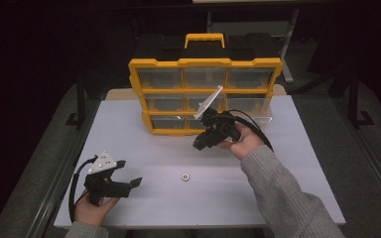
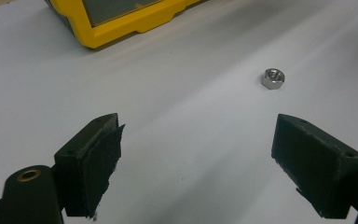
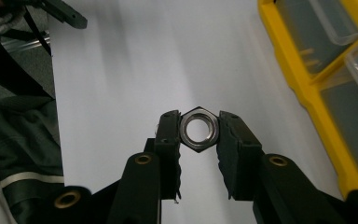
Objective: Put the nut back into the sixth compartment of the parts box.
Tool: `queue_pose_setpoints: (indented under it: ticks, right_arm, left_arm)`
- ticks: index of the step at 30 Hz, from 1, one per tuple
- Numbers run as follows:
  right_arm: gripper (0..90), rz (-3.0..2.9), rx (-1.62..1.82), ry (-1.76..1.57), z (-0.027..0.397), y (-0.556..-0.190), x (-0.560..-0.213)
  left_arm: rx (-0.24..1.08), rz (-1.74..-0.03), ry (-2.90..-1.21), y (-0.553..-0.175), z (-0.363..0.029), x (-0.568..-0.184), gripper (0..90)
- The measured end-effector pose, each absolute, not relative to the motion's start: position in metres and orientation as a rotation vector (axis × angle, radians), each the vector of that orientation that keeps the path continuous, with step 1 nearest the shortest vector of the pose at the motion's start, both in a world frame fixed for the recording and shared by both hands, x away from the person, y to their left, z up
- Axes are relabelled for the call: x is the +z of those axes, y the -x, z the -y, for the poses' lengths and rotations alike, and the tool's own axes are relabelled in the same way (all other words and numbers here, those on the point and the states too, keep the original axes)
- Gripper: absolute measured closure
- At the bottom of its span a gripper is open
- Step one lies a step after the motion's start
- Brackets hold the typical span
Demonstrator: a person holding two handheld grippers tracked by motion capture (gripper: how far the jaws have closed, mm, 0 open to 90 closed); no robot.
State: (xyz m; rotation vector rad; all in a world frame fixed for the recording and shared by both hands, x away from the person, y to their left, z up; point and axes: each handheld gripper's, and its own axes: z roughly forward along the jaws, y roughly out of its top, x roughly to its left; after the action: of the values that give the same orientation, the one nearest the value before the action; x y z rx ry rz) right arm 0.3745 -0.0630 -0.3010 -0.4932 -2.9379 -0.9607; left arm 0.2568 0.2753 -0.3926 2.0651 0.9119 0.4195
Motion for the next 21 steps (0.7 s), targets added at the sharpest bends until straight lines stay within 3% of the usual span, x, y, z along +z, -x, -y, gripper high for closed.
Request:
queue_pose_setpoints:
  ticks: [21]
  right_arm:
    - [69.1, 2.955, -1.052, 0.648, 0.110, -0.388, -0.236]
  left_arm:
    - [0.426, -0.909, -2.061, -0.257, -0.276, -0.392, 15.3]
